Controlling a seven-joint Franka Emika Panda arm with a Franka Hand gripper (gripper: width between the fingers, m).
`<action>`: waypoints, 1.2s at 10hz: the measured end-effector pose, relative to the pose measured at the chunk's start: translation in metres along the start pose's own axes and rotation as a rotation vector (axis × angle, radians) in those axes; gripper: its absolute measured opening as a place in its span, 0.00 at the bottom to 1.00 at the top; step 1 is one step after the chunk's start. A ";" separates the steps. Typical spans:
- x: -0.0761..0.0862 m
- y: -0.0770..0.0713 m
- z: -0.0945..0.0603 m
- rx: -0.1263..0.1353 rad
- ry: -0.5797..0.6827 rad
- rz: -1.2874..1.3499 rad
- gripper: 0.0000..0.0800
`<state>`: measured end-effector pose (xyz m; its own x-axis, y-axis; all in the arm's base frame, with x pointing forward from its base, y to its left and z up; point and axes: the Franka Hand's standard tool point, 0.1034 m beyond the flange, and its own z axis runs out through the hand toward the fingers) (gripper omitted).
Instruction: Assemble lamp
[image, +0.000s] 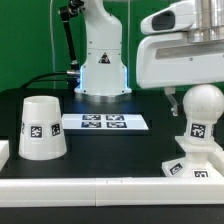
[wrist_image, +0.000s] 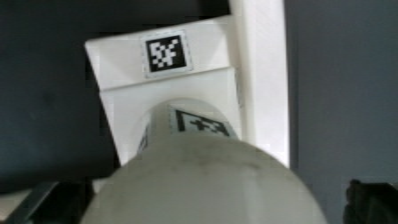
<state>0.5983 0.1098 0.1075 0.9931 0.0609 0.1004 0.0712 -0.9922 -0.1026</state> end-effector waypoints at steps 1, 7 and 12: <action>0.000 0.003 0.000 -0.001 0.000 -0.113 0.87; -0.003 0.002 0.003 -0.014 -0.055 -0.594 0.87; 0.001 0.006 0.001 -0.014 -0.082 -0.922 0.87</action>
Offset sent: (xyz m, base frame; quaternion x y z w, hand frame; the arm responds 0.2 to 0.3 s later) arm 0.0040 0.0033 -0.0005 0.0026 -0.0097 -0.2395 0.9708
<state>0.5999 0.1036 0.1064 0.5477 0.8340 0.0663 0.8361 -0.5486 -0.0049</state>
